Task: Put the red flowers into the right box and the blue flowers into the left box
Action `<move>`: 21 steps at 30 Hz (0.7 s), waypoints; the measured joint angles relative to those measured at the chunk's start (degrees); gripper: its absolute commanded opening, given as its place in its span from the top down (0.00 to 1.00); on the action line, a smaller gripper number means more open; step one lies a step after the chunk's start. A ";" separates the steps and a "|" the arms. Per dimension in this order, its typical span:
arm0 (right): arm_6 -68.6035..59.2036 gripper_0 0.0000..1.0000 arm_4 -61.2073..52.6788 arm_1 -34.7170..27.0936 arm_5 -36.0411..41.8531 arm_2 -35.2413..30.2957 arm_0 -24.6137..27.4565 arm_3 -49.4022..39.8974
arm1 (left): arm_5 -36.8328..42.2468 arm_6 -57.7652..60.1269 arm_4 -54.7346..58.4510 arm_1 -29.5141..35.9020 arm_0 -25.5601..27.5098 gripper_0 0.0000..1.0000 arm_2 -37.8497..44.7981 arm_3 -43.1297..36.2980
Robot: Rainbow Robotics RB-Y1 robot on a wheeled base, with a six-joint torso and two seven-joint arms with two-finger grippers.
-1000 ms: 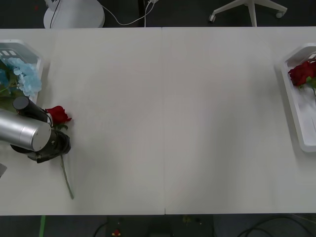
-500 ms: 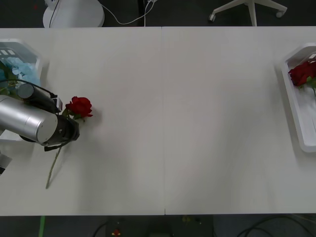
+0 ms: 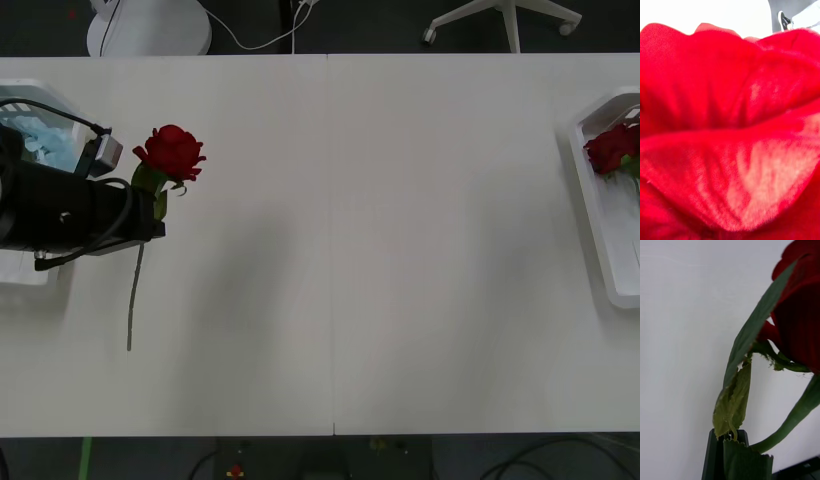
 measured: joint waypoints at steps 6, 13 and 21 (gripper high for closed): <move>-0.58 0.53 0.20 0.00 -0.44 -0.44 0.81 0.14 | -1.37 -1.52 16.67 -0.24 -0.43 1.00 4.45 0.00; -0.53 0.16 -1.06 -0.11 -0.39 -1.54 0.81 0.28 | -6.44 -1.52 23.43 -0.25 -4.88 1.00 2.45 0.47; 18.60 0.04 -17.47 -3.07 10.09 -3.04 0.81 -2.20 | -16.12 -1.52 30.30 -0.26 -13.96 1.00 -7.49 6.64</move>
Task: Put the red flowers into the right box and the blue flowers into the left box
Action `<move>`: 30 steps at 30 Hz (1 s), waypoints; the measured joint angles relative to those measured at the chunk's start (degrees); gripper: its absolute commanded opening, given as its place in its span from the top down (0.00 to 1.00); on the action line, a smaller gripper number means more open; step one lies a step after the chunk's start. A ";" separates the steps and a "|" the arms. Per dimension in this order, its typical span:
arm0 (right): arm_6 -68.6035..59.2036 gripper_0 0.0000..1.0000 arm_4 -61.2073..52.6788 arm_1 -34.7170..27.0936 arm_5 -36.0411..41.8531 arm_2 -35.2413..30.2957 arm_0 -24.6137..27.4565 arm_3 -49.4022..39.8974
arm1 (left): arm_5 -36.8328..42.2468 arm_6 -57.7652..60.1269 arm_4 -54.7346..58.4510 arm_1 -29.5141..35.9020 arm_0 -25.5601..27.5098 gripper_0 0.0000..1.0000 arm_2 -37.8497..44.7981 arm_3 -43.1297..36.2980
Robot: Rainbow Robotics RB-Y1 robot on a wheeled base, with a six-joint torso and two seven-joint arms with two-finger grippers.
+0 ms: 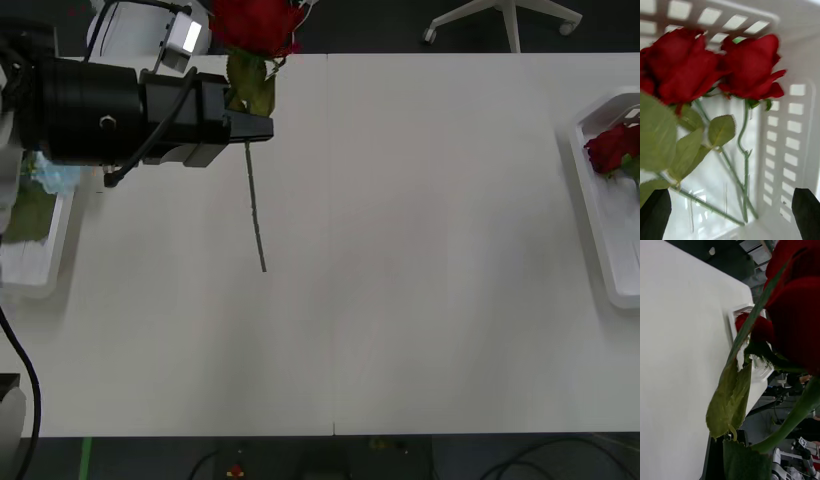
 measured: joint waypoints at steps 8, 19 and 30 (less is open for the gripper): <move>6.97 0.00 -21.48 -4.62 17.63 -0.02 0.56 -14.10 | -12.22 0.00 7.13 0.00 -9.03 1.00 -13.57 7.49; 10.67 0.00 -52.97 -4.92 24.93 -0.02 13.08 -35.89 | -16.31 0.00 14.21 -0.02 -13.78 1.00 -19.80 12.33; 10.67 0.00 -80.87 -7.11 25.23 -0.01 26.79 -51.23 | -16.36 0.00 15.93 -0.01 -13.78 1.00 -19.85 12.43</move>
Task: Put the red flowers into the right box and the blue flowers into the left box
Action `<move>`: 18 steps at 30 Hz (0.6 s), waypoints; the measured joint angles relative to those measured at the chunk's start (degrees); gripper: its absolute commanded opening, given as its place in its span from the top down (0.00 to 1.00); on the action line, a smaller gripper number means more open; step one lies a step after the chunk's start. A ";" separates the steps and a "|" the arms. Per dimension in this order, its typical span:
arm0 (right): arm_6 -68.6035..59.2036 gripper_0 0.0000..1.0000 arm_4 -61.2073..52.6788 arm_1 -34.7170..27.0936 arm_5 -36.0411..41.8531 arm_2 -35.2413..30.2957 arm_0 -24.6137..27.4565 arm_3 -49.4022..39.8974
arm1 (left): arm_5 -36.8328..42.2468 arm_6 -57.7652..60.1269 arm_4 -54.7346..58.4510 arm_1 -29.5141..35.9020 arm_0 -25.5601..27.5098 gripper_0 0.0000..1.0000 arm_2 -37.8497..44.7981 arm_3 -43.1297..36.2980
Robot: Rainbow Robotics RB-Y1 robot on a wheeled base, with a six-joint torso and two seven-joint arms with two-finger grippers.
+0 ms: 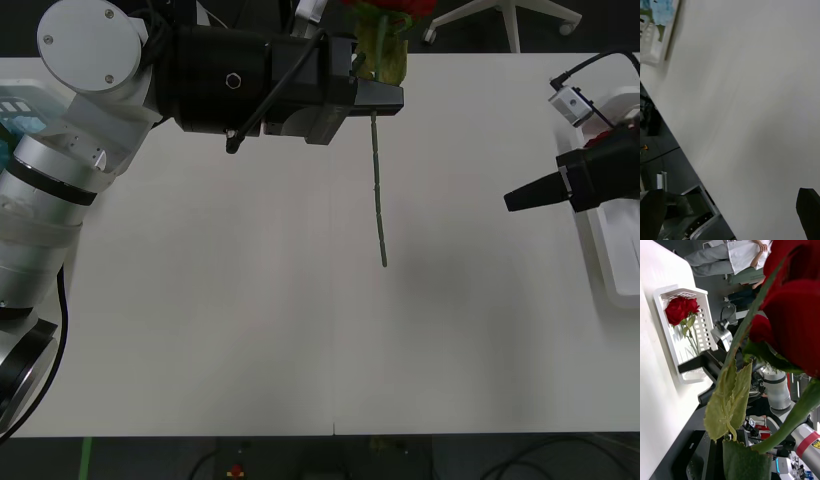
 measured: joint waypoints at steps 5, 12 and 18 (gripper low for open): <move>0.00 0.00 -7.50 -0.09 -1.98 0.00 4.21 -6.39 | 0.00 0.00 0.01 0.00 0.00 1.00 0.00 0.03; 0.04 0.00 -11.39 -0.09 -9.79 0.00 10.93 -17.51 | 0.00 0.00 0.02 0.00 0.00 1.00 0.00 0.08; 0.06 0.00 -11.58 0.08 -15.31 0.01 15.38 -24.06 | -0.01 0.00 0.03 0.00 0.00 1.00 -0.01 0.11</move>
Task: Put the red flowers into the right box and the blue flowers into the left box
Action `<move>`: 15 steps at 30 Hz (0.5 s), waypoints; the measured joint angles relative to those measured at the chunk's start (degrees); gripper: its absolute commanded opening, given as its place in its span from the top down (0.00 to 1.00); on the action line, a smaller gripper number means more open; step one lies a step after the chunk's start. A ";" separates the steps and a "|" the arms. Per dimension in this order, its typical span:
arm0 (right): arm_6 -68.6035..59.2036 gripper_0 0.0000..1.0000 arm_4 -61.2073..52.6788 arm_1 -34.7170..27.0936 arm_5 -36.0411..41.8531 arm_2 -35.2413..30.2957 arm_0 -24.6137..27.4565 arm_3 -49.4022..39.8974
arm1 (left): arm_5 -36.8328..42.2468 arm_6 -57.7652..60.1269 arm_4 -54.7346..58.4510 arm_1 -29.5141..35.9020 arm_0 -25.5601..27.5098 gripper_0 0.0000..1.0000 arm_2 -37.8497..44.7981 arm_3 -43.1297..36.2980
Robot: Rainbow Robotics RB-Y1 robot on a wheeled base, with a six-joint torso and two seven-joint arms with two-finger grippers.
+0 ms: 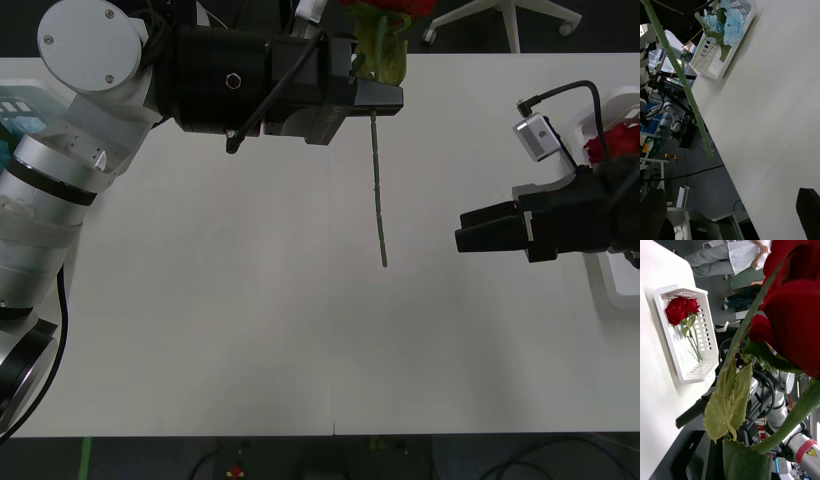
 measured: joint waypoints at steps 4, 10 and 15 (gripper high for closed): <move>0.00 0.00 0.03 1.44 -0.90 0.00 0.61 -1.06 | 0.00 0.00 0.00 0.00 0.00 1.00 0.00 0.01; -0.01 0.00 2.60 4.93 -5.88 0.58 0.61 -3.18 | 0.00 0.00 0.00 0.00 0.00 1.00 0.00 0.01; -0.02 0.00 2.83 5.98 -10.74 4.01 0.60 -4.66 | 0.00 0.00 0.00 0.00 0.00 1.00 0.00 0.02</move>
